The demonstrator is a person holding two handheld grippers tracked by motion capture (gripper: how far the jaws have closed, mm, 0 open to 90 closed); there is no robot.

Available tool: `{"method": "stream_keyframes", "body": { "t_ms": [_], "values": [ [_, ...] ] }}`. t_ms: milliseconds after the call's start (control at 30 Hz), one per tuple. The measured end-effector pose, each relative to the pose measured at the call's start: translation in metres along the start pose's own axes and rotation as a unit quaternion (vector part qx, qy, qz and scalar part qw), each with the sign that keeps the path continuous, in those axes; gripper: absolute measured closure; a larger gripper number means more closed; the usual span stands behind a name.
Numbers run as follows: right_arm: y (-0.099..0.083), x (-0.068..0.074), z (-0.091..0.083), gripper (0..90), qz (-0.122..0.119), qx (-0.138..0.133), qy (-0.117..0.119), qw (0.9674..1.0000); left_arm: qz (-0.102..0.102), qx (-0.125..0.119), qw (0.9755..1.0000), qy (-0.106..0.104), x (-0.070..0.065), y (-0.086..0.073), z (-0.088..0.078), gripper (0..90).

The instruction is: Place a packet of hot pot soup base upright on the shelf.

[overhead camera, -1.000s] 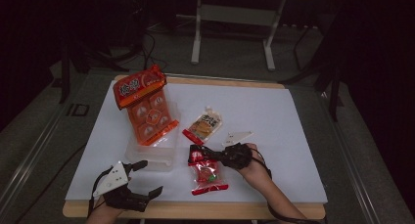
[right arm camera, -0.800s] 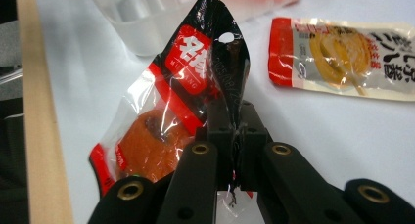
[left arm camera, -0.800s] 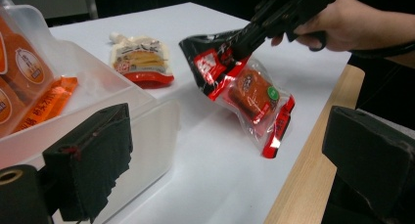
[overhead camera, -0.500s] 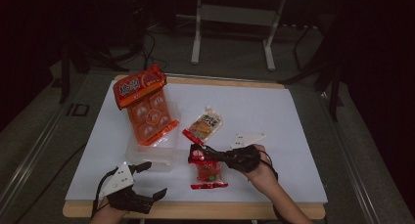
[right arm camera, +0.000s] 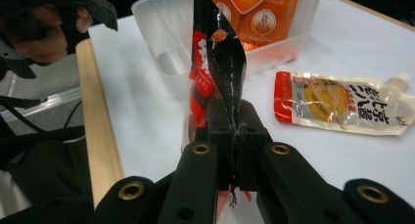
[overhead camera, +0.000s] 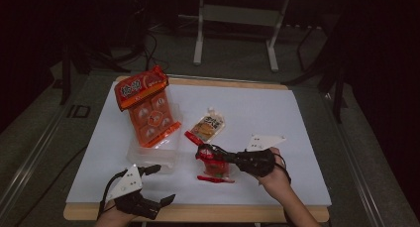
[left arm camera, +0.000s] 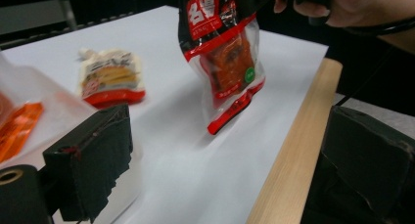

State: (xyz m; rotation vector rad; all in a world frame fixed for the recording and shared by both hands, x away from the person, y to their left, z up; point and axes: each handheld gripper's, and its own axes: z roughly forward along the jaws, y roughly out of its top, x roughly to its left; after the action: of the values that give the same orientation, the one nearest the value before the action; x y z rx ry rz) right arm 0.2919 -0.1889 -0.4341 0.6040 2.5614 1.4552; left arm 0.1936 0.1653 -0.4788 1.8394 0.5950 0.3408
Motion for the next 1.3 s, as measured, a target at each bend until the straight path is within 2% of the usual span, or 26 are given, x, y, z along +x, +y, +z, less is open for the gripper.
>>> {"method": "stream_keyframes", "body": {
  "t_ms": [200,333,367,533,733,933,967,1033,1133,1167,1300],
  "values": [
    [0.004,0.004,-0.007,88.4,-0.003,-0.01,0.005,0.9999,-0.002,-0.015,0.9999,-0.003,0.002,0.009,0.004,6.8],
    [0.006,0.009,-0.009,88.4,-0.006,-0.014,0.012,0.9998,0.009,-0.017,0.9998,0.0,0.003,0.019,0.009,9.2],
    [0.007,0.012,-0.011,88.4,-0.006,-0.017,0.018,0.9997,0.008,-0.025,0.9996,-0.005,0.006,0.024,0.011,10.9],
    [0.009,0.017,-0.011,88.3,-0.012,-0.02,0.029,0.9993,0.004,-0.033,0.9993,-0.016,0.013,0.035,0.019,14.9],
    [0.01,0.023,-0.009,88.3,-0.018,-0.021,0.035,0.999,0.015,-0.019,0.9997,-0.01,0.013,0.047,0.028,23.3],
    [0.011,0.026,-0.005,88.3,-0.02,-0.018,0.041,0.9988,0.019,-0.019,0.9994,-0.021,0.015,0.055,0.037,39.8],
    [0.011,0.026,-0.003,88.2,-0.022,-0.016,0.042,0.9987,0.017,-0.019,0.9993,-0.029,0.016,0.058,0.039,43.1],
    [0.011,0.027,-0.002,88.2,-0.023,-0.014,0.043,0.9987,0.018,-0.016,0.9994,-0.024,0.016,0.06,0.042,46.2],
    [0.011,0.027,-0.001,88.2,-0.022,-0.014,0.046,0.9986,0.02,-0.016,0.9994,-0.026,0.016,0.062,0.044,56.2],
    [0.011,0.027,-0.001,88.2,-0.023,-0.015,0.044,0.9986,0.022,-0.011,0.9991,-0.034,0.017,0.063,0.046,59.7],
    [0.012,0.028,-0.001,88.2,-0.024,-0.015,0.047,0.9985,0.028,-0.003,0.9988,-0.04,0.016,0.065,0.05,71.2]
  ]
}}
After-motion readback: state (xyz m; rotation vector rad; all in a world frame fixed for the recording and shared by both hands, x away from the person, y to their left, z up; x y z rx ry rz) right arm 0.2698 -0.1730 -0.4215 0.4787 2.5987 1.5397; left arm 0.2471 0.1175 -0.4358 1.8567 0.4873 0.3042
